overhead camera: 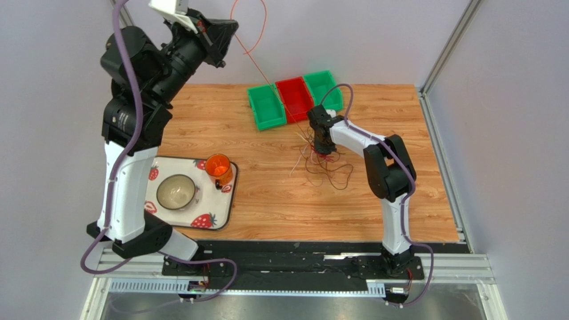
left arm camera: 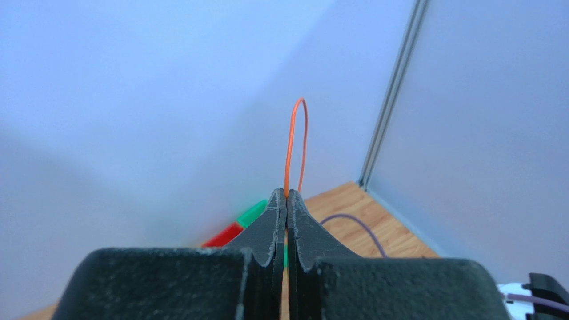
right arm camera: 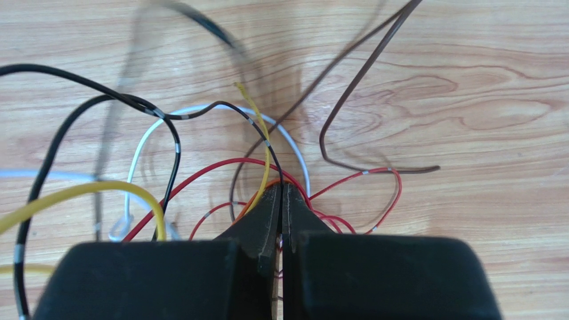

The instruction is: Untangle the cables

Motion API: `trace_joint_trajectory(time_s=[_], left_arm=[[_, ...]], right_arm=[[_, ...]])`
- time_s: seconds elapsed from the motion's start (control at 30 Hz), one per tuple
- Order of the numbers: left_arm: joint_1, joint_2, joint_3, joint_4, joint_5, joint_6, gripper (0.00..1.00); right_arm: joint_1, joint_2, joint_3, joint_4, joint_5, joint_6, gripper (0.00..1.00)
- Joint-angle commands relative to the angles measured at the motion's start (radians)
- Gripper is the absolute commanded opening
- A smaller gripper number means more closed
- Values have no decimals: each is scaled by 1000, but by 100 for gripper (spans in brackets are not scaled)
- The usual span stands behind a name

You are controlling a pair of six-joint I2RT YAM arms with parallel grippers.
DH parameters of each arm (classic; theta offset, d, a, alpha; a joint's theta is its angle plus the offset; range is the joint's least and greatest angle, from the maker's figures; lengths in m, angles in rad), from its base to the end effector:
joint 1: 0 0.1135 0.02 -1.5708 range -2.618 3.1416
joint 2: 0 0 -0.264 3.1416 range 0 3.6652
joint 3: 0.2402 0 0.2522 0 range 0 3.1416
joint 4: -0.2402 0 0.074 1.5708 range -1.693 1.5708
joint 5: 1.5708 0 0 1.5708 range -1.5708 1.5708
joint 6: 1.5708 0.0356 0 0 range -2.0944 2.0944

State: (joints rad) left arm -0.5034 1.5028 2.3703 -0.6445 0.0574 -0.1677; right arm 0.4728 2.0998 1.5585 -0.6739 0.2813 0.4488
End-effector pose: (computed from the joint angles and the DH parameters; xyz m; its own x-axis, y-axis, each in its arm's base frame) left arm 0.1931 -0.1087 0.6268 0.1024 -0.2467 -0.9637 0.5555 0.8178 -0.1503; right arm 0.3889 0.1878 0.1652 -0.9044 0.0056 -0.4266 0.0455 0.9955 -0.0834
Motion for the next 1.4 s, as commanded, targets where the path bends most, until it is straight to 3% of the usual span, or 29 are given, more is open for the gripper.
trace_joint_trajectory(time_s=[0.0,0.37,0.5,0.67,0.7,0.8,1.03,1.37], left_arm=[[2,-95,-3,366,53,46,0],[2,-50,101,751,32,31,0],[2,-38,112,770,15,-19,0],[2,-53,24,764,-55,69,0],[2,-53,32,763,-97,83,0],[2,-47,12,746,-114,126,0],[8,48,-40,692,-221,223,0],[58,244,50,815,-226,132,0]], right_arm=[[3,3,17,27,-2,13,0],[4,25,26,28,-4,8,0],[4,26,46,13,-8,4,0],[4,-18,103,-26,13,-28,17],[3,-38,126,-30,16,-36,36],[3,-53,217,-99,22,-45,61],[7,-177,217,-144,-60,-16,69],[-11,-325,141,-196,-209,8,74]])
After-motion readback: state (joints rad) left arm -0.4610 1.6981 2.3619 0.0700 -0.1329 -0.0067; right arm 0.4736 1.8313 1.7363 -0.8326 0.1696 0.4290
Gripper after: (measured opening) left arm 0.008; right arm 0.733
